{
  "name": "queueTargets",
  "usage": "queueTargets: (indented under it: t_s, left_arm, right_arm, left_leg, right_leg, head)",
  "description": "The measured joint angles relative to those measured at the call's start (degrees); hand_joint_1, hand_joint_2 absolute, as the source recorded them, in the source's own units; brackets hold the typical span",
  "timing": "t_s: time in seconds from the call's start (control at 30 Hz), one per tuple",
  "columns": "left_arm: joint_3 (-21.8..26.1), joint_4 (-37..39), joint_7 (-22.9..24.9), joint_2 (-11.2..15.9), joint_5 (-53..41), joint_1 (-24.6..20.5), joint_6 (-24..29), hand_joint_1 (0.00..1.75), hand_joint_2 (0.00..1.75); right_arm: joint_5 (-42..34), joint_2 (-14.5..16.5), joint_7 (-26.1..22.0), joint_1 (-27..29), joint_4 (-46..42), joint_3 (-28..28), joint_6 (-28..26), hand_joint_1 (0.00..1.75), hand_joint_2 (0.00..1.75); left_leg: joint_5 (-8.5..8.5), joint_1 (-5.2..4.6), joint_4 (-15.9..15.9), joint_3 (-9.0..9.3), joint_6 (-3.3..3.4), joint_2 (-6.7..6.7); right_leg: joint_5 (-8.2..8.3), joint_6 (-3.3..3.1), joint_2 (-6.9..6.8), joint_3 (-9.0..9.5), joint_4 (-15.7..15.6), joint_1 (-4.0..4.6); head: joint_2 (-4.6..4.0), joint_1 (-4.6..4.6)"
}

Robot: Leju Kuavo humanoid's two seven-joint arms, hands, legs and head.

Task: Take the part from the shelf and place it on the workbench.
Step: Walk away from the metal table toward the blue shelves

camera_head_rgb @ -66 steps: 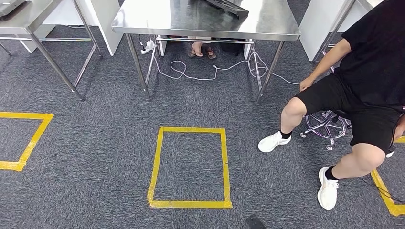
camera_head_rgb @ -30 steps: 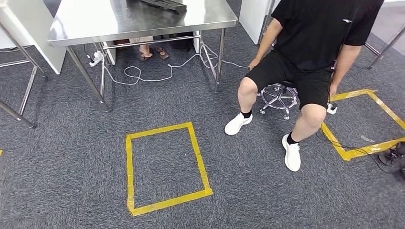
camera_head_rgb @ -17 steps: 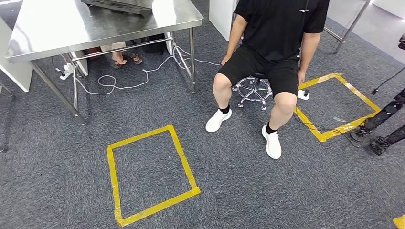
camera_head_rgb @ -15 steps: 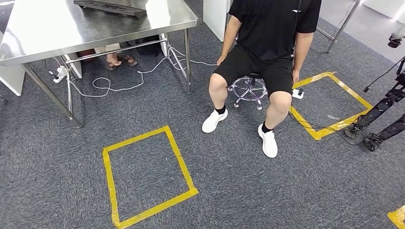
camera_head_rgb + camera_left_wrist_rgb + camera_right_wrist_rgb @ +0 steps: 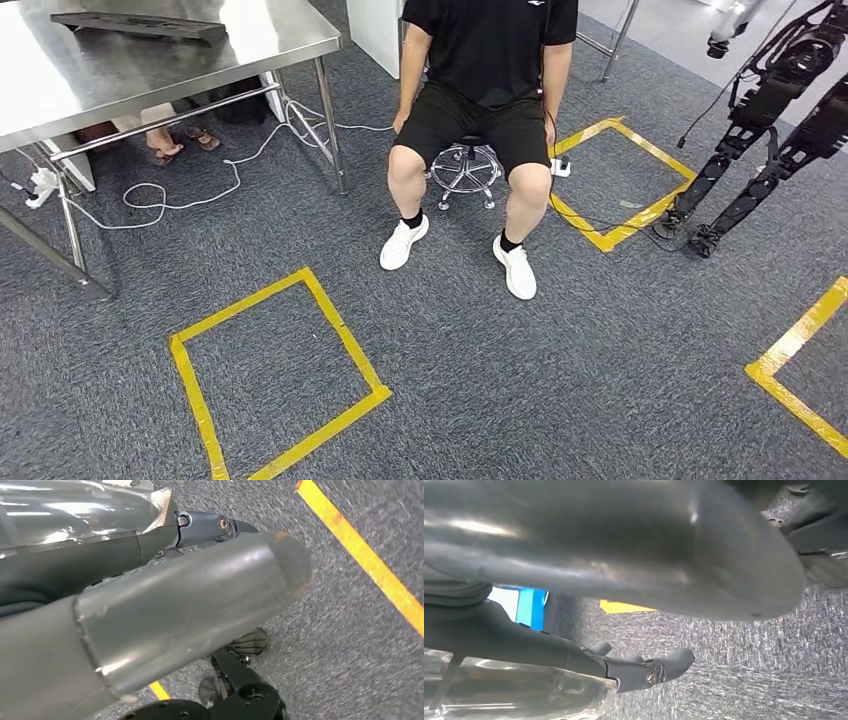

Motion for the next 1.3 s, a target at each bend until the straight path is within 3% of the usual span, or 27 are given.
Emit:
queueTargets:
  t_s: [0.03, 0.1, 0.13, 0.2, 0.27, 0.3, 0.33, 0.37, 0.4, 0.47, 0.5, 0.53, 0.6, 0.63, 0.67, 0.73, 0.8, 0.83, 0.87, 0.93, 0.97, 1.03, 1.1, 1.13, 1.2, 1.27, 1.3]
  left_arm:
    - [-0.01, 0.02, 0.45, -0.01, -0.08, -0.10, 0.16, 0.00, 0.00]
    - [-0.02, 0.05, 1.33, -0.10, -0.16, -0.44, 0.47, 0.00, 0.00]
    - [-0.02, 0.05, 1.66, -0.14, -0.20, -0.61, 0.62, 0.00, 0.00]
    - [-0.03, 0.07, 2.14, -0.26, -0.28, -0.72, 0.85, 0.00, 0.00]
    - [-0.04, 0.07, 2.45, -0.41, -0.43, -0.50, 0.92, 0.00, 0.00]
    - [-0.04, 0.07, 2.60, -0.46, -0.54, -0.35, 0.96, 0.00, 0.00]
    - [-0.04, 0.07, 2.70, -0.49, -0.60, -0.27, 0.99, 0.00, 0.00]
    - [-0.04, 0.05, 2.81, -0.52, -0.67, -0.23, 1.02, 0.00, 0.00]
    - [-0.04, 0.02, 2.92, -0.54, -0.71, -0.22, 1.06, 0.00, 0.00]
    - [-0.05, -0.04, 3.17, -0.55, -0.79, -0.22, 1.11, 0.00, 0.00]
    - [-0.05, -0.09, 3.37, -0.57, -0.88, -0.21, 1.11, 0.00, 0.00]
    - [-0.05, -0.16, 3.58, -0.63, -0.99, -0.21, 1.11, 0.00, 0.00]
    - [-0.05, -0.49, 4.03, -0.88, -1.26, -0.26, 1.01, 0.00, 0.00]
    - [-0.05, -0.72, 4.23, -1.09, -1.36, -0.33, 0.93, 0.00, 0.00]
    - [-0.05, -0.96, 4.38, -1.27, -1.45, -0.37, 0.85, 0.00, 0.00]
    - [-0.05, -1.36, 4.58, -1.53, -1.62, -0.33, 0.76, 0.00, 0.00]
    - [-0.04, -1.56, 4.66, -1.57, -1.71, -0.15, 0.76, 0.00, 0.00]
    - [-0.03, -1.58, 4.69, -1.58, -1.72, -0.08, 0.76, 0.00, 0.00]
    - [-0.03, -1.62, 4.71, -1.61, -1.72, -0.06, 0.75, 0.00, 0.00]
    - [-0.03, -1.69, 4.75, -1.73, -1.75, -0.07, 0.69, 0.00, 0.00]
    - [-0.03, -1.77, 4.79, -1.80, -1.77, -0.08, 0.65, 0.00, 0.00]
    - [-0.03, -1.97, 4.90, -1.89, -1.81, -0.06, 0.58, 0.00, 0.00]
    - [-0.03, -2.36, 5.02, -1.93, -1.91, -0.09, 0.41, 0.00, 0.00]
    - [-0.02, -2.61, 5.05, -1.99, -2.08, -0.13, 0.27, 0.00, 0.00]
    - [-0.01, -3.20, 5.10, -2.14, -2.60, -0.21, -0.09, 0.00, 0.00]
    - [0.04, -3.51, 5.21, -2.22, -3.26, -0.09, -0.41, 0.00, 0.00]
    - [0.08, -3.66, 5.29, -2.24, -3.53, 0.01, -0.53, 0.00, 0.00]
  right_arm:
    - [0.22, 0.02, 0.19, -0.15, 0.01, 0.00, 0.14, 0.00, 0.00]
    - [0.63, 0.02, 0.76, -0.29, 0.04, 0.01, 0.57, 0.00, 0.00]
    - [0.85, 0.08, 1.01, -0.33, 0.07, 0.02, 0.83, 0.00, 0.00]
    - [1.37, 0.19, 1.48, -0.55, 0.09, 0.13, 1.24, 0.00, 0.00]
    - [1.86, 0.34, 1.83, -0.99, 0.09, 0.36, 1.56, 0.00, 0.00]
    - [2.06, 0.44, 1.95, -1.21, 0.09, 0.47, 1.72, 0.00, 0.00]
    - [2.20, 0.53, 2.04, -1.36, 0.09, 0.57, 1.90, 0.00, 0.00]
    - [2.34, 0.58, 2.14, -1.47, 0.09, 0.64, 2.03, 0.00, 0.00]
    - [2.45, 0.61, 2.20, -1.56, 0.09, 0.74, 2.12, 0.00, 0.00]
    - [2.63, 0.65, 2.25, -1.89, 0.08, 0.95, 2.18, 0.00, 0.00]
    - [2.70, 0.69, 2.25, -2.13, 0.07, 1.03, 2.19, 0.00, 0.00]
    - [2.75, 0.73, 2.25, -2.34, 0.06, 1.08, 2.20, 0.00, 0.00]
    - [2.91, 0.75, 2.27, -2.48, 0.05, 1.09, 2.27, 0.00, 0.00]
    - [2.99, 0.69, 2.31, -2.40, 0.05, 1.09, 2.30, 0.00, 0.00]
    - [3.07, 0.64, 2.35, -2.34, 0.06, 1.09, 2.32, 0.00, 0.00]
    - [3.17, 0.59, 2.42, -2.45, 0.05, 1.10, 2.34, 0.00, 0.00]
    - [3.19, 0.62, 2.44, -2.64, 0.04, 1.11, 2.35, 0.00, 0.00]
    - [3.19, 0.62, 2.46, -2.63, 0.05, 1.11, 2.34, 0.00, 0.00]
    - [3.19, 0.61, 2.50, -2.57, 0.05, 1.11, 2.34, 0.00, 0.00]
    - [3.20, 0.52, 2.58, -2.50, 0.05, 1.10, 2.35, 0.00, 0.00]
    - [3.20, 0.50, 2.60, -2.54, 0.05, 1.10, 2.36, 0.00, 0.00]
    - [3.26, 0.51, 2.60, -2.79, 0.04, 1.11, 2.39, 0.00, 0.00]
    - [3.35, 0.55, 2.61, -2.80, 0.04, 1.10, 2.40, 0.00, 0.00]
    - [3.40, 0.54, 2.65, -2.70, 0.04, 1.10, 2.38, 0.00, 0.00]
    - [3.48, 0.49, 2.73, -2.49, 0.04, 1.07, 2.25, 0.00, 0.00]
    - [3.55, 0.52, 2.73, -2.54, 0.04, 0.97, 2.03, 0.00, 0.00]
    - [3.62, 0.59, 2.67, -2.59, 0.04, 0.91, 1.95, 0.00, 0.00]
  left_leg:
    - [-0.10, -0.13, 0.01, 0.16, -0.37, 0.54]
    - [-0.22, -0.13, -0.02, 0.42, -1.09, 1.58]
    - [-0.64, 0.02, 0.36, 0.35, -1.47, 1.09]
    - [-3.49, 0.36, 4.16, -1.15, -2.02, -2.05]
    - [-7.90, 0.62, 12.02, -4.46, -2.33, -5.28]
    - [-9.26, 0.66, 15.56, -6.03, -2.44, -5.82]
    - [-9.43, 0.69, 17.33, -6.88, -2.48, -6.01]
    - [-8.40, 0.74, 16.88, -6.73, -2.46, -6.13]
    - [-6.43, 0.81, 14.22, -5.57, -2.35, -6.41]
    - [-2.31, 1.08, 6.36, -2.16, -1.99, -8.75]
    - [-1.21, 1.19, 3.46, -0.99, -1.85, -9.84]
    - [-0.84, 1.18, 1.93, -0.46, -1.69, -10.57]
    - [-0.81, 0.94, 1.33, -0.44, -1.21, -9.78]
    - [-0.53, 0.91, 1.05, -0.43, -0.78, -9.07]
    - [-0.21, 0.95, 0.69, -0.41, -0.30, -8.38]
    - [0.26, 1.03, 0.15, -0.47, 0.37, -6.68]
    - [0.33, 0.85, 0.10, -0.68, 0.54, -4.85]
    - [0.33, 0.78, 0.12, -0.75, 0.53, -3.98]
    - [0.32, 0.77, 0.14, -0.78, 0.50, -3.19]
    - [0.23, 0.85, 0.19, -0.66, 0.28, -1.76]
    - [0.14, 0.76, 0.26, -0.53, 0.03, -1.13]
    - [-0.20, 0.42, 0.44, -0.26, -0.74, -0.03]
    - [-0.47, 0.24, 0.43, 0.17, -1.50, 1.20]
    - [-0.68, 0.42, 0.50, 0.33, -1.89, 1.31]
    - [-2.38, 0.83, 2.16, -0.11, -2.58, -0.87]
    - [-6.52, 0.99, 8.98, -3.05, -2.75, -4.53]
    - [-8.33, 0.98, 13.04, -4.92, -2.67, -5.34]
  right_leg:
    - [0.32, -0.42, -0.34, 0.33, -0.96, 0.21]
    - [0.75, -1.29, 0.91, 0.09, -1.05, 0.19]
    - [0.97, -1.69, 1.50, 0.15, -1.20, -0.11]
    - [1.58, -2.63, 2.61, 0.23, -1.44, -0.78]
    - [1.94, -3.18, 3.89, -0.15, -1.38, -0.78]
    - [2.04, -3.30, 4.67, -0.27, -1.36, -0.68]
    - [2.09, -3.32, 5.48, -0.32, -1.32, -0.61]
    - [2.13, -3.33, 6.30, -0.30, -1.24, -0.57]
    - [2.14, -3.31, 7.12, -0.25, -1.13, -0.55]
    - [2.09, -3.16, 8.64, -0.43, -0.64, -0.35]
    - [2.09, -2.93, 9.37, -0.72, -0.36, -0.22]
    - [2.16, -2.58, 10.04, -1.14, -0.16, -0.09]
    - [2.50, -1.59, 11.37, -2.07, -0.17, -0.09]
    - [2.51, -1.21, 11.33, -2.46, 0.03, -0.11]
    - [2.01, -1.07, 10.39, -3.11, 0.88, -0.01]
    - [-0.96, -1.35, 6.91, -5.90, 6.28, 0.10]
    - [-4.51, -1.42, 4.73, -9.71, 14.14, -0.10]
    - [-5.27, -1.12, 4.43, -10.63, 16.47, -0.27]
    - [-5.11, -0.63, 4.20, -10.33, 16.59, -0.44]
    - [-2.75, 0.57, 3.01, -6.29, 10.19, -0.83]
    - [-1.49, 0.95, 1.57, -3.75, 5.87, -0.98]
    - [0.26, 0.80, -0.77, -0.66, 0.60, -0.81]
    - [0.81, 0.00, -0.52, -0.67, -0.06, -0.43]
    - [0.92, -0.41, 0.24, -0.75, -0.09, -0.80]
    - [1.21, -1.15, 1.51, -0.70, -0.22, -1.38]
    - [1.49, -1.94, 2.80, -0.77, -0.25, -1.34]
    - [1.57, -2.23, 3.54, -0.88, -0.23, -1.13]
  head:
    - [0.00, -0.03]
    - [0.00, -0.13]
    - [0.01, -0.17]
    - [0.01, -0.36]
    - [0.00, -0.47]
    - [-0.01, -0.46]
    - [-0.01, -0.46]
    - [-0.01, -0.46]
    - [-0.01, -0.47]
    - [-0.01, -0.47]
    - [0.00, -0.42]
    - [0.01, -0.39]
    - [0.01, -0.34]
    - [0.00, -0.36]
    - [0.00, -0.27]
    - [0.01, 0.11]
    - [0.01, 0.38]
    - [0.01, 0.37]
    - [0.01, 0.38]
    - [0.02, 0.40]
    - [0.02, 0.45]
    - [0.01, 0.49]
    - [0.01, 0.31]
    - [0.01, 0.13]
    - [0.00, -0.07]
    - [0.01, -0.20]
    - [0.01, -0.21]
